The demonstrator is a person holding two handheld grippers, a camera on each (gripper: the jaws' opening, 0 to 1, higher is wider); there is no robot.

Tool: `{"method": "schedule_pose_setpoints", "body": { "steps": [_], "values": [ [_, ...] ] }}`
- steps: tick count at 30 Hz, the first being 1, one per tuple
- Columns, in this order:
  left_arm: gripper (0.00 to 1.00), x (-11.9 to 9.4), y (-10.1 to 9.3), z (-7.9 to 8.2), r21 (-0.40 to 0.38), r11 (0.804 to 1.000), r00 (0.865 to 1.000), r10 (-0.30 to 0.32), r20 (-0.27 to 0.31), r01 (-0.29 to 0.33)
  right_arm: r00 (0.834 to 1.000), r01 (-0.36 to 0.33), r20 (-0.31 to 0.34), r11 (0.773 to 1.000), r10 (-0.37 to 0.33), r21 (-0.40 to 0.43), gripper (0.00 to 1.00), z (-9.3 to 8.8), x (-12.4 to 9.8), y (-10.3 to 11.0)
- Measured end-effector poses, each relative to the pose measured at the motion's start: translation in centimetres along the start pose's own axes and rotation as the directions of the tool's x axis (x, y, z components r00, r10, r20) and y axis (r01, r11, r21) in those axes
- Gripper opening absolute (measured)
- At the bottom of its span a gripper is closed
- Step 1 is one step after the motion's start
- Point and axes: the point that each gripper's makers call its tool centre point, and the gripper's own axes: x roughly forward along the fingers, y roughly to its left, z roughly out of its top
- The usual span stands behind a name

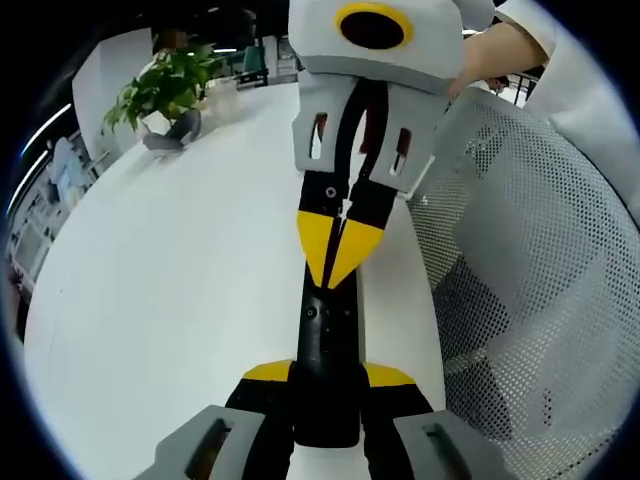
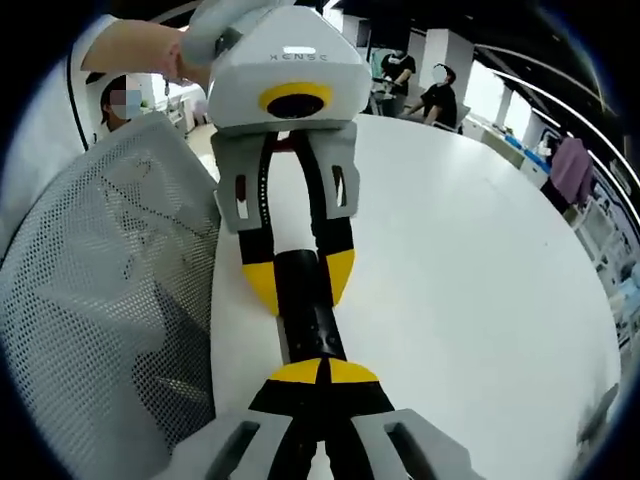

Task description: Press the specified remote control buttons in sequence, fully releasing each button before pressing the next.

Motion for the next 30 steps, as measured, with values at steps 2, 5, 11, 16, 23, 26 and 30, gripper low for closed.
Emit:
{"method": "schedule_pose_setpoints", "body": {
  "steps": [2, 5, 11, 16, 23, 26, 30],
  "values": [
    [0.24, -0.01, -0.01, -0.01, -0.003, 1.000, 1.000, 0.001, 0.004, -0.001, 1.000, -0.008, -0.003, 1.000, 0.008, 0.000, 0.00, -0.06, 0.12, 0.13],
    [0.24, -0.03, -0.02, 0.00, -0.007, 1.000, 1.000, 0.002, 0.012, -0.002, 1.000, -0.011, -0.007, 1.000, 0.011, -0.013, 0.00, -0.03, 0.20, 0.22],
    [0.24, -0.06, -0.02, -0.02, -0.015, 1.000, 0.999, 0.004, 0.039, -0.003, 0.999, -0.019, -0.031, 0.999, 0.018, -0.046, 0.00, -0.05, 0.34, 0.33],
    [0.24, -0.05, 0.06, 0.02, -0.022, 1.000, 0.998, -0.008, 0.061, 0.010, 0.997, -0.010, -0.073, 0.998, 0.005, -0.068, 0.00, -0.01, 0.52, 0.36],
    [0.24, 0.02, 0.03, 0.06, -0.017, 1.000, 0.998, -0.019, 0.060, 0.020, 0.986, 0.049, -0.149, 0.982, -0.077, -0.184, 0.00, -0.04, 0.61, 0.53],
    [0.24, 0.06, 0.02, 0.07, -0.017, 1.000, 0.998, -0.015, 0.060, 0.016, 0.990, 0.053, -0.121, 0.987, -0.071, -0.149, 0.00, -0.08, 0.46, 0.36],
    [0.24, 0.06, 0.00, 0.07, -0.026, 1.000, 0.997, -0.009, 0.075, 0.011, 0.992, 0.047, -0.113, 0.993, -0.059, -0.112, 0.00, -0.06, 0.39, 0.28]
  ]
}}
